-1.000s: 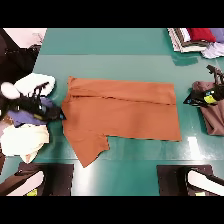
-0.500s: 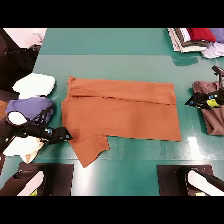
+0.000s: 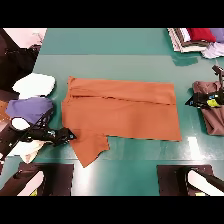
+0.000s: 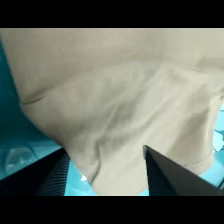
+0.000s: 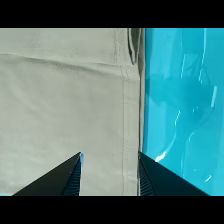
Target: Fold the shirts.
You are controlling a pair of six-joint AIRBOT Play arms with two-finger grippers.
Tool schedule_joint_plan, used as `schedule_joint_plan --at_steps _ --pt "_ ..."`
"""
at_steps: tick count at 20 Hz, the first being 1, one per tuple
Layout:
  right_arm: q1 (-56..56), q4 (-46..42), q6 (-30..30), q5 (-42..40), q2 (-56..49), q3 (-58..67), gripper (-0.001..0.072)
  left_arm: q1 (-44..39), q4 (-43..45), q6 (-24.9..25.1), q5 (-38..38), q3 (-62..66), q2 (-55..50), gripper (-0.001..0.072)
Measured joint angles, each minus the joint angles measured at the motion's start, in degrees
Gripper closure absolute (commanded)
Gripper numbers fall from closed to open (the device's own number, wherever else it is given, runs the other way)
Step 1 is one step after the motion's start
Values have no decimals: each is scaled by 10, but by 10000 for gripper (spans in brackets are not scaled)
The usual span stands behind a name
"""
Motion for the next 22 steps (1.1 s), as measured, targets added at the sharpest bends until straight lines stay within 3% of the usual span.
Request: schedule_joint_plan --at_steps 1,2,7,8,9,11,19,20,21,22 --pt "0 0 0 3 0 0 306 0 3 0 9 -2 -1 657" --pt "-1 0 -1 8 0 0 305 0 -2 2 16 -4 -1 680" --pt "-40 -3 -14 62 0 -38 303 0 -59 31 18 7 1 682" --pt "-58 -3 -18 69 0 -60 292 0 -62 36 18 14 2 683" --pt "-78 -4 -21 74 0 -83 236 0 -67 41 18 23 3 683" --pt "-123 -2 -31 74 0 -137 281 0 -71 49 18 37 5 682" --pt "-198 67 -79 31 1 -274 286 0 -78 59 24 55 6 682" --pt "-193 72 -81 30 1 -281 326 0 -78 59 25 55 6 682" --pt "-185 73 -82 25 1 -285 485 0 -78 60 25 55 6 682" --pt "-176 72 -83 15 0 -290 533 0 -77 60 26 56 6 682"
